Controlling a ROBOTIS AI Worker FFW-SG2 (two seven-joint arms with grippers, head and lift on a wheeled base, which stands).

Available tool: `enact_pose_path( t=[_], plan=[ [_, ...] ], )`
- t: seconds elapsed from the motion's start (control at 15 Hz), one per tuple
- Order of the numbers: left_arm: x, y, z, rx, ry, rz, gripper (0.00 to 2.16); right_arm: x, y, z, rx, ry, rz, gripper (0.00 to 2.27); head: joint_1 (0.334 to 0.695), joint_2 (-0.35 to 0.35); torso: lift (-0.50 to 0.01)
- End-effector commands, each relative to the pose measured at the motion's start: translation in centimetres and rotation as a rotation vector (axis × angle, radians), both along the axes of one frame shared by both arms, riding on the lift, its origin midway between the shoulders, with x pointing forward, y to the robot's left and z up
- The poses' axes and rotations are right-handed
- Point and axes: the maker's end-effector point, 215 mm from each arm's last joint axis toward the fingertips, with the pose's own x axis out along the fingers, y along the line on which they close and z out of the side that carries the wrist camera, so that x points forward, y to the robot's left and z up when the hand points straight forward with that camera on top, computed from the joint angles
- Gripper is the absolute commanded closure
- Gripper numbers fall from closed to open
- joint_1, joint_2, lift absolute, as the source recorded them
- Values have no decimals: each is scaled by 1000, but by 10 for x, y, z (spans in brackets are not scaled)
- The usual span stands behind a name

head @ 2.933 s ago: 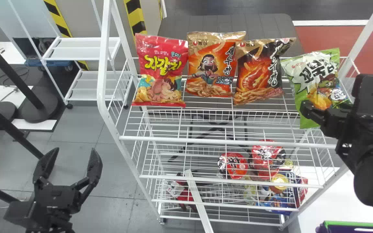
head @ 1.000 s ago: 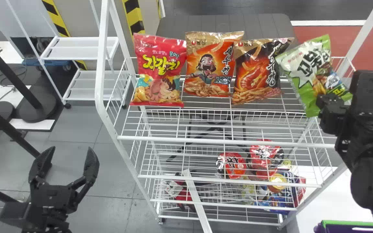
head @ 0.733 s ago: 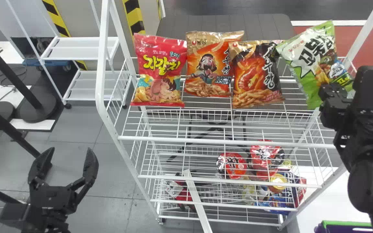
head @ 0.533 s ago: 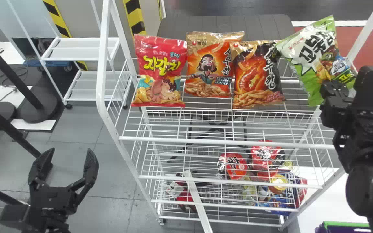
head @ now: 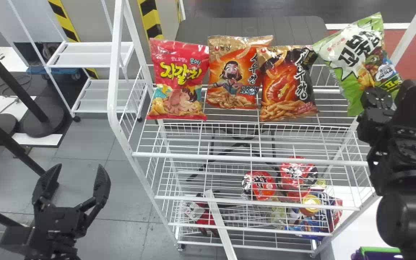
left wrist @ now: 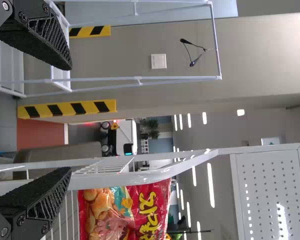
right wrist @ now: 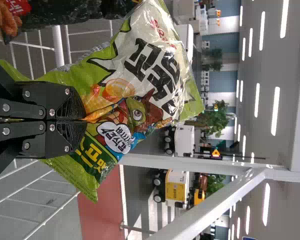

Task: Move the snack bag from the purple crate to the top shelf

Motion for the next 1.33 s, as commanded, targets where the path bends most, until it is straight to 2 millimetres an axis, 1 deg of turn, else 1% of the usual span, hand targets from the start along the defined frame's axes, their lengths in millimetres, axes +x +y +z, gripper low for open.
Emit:
enact_pose_path(
  t=[0.0, 0.07, 0.13, 0.33, 0.53, 0.6, 0.73, 1.07, 1.2, 1.27],
  plan=[
    [1, 0, 0, -1, 0, 0, 100, 3, 2, 5, 7, -43, -16, 2010, 695, 85, 9],
    [1, 0, 0, -1, 0, 0, 100, 6, 5, 2, 11, -46, -18, 2013, 695, 85, 9],
    [2, 0, -1, -1, 0, 0, 100, 7, 3, 1, 18, -58, -31, 2010, 695, 84, 9],
    [2, 1, -2, 1, 4, 0, 100, 13, 5, 1, 28, -92, -40, 2010, 695, 85, 9],
    [3, 0, -3, 1, 6, 0, 100, 21, 6, -16, 37, -55, -41, 2010, 695, 88, 9],
    [2, 0, -3, 1, 5, 0, 100, 24, 6, -18, 46, -48, -41, 2007, 695, 88, 9],
    [3, 2, -4, 3, 7, 1, 100, 29, 9, -33, 52, -4, -32, 2003, 695, 88, 9],
    [5, 3, -3, 7, 4, 0, 100, 32, 16, -61, 55, 102, -17, 1966, 695, 97, 9],
    [5, 4, -3, 7, 5, 1, 100, 31, 17, -70, 56, 137, -15, 1929, 695, 99, 9],
    [5, 5, -4, 8, 10, 1, 100, 31, 17, -71, 54, 142, -14, 1905, 695, 100, 9]
  ],
)
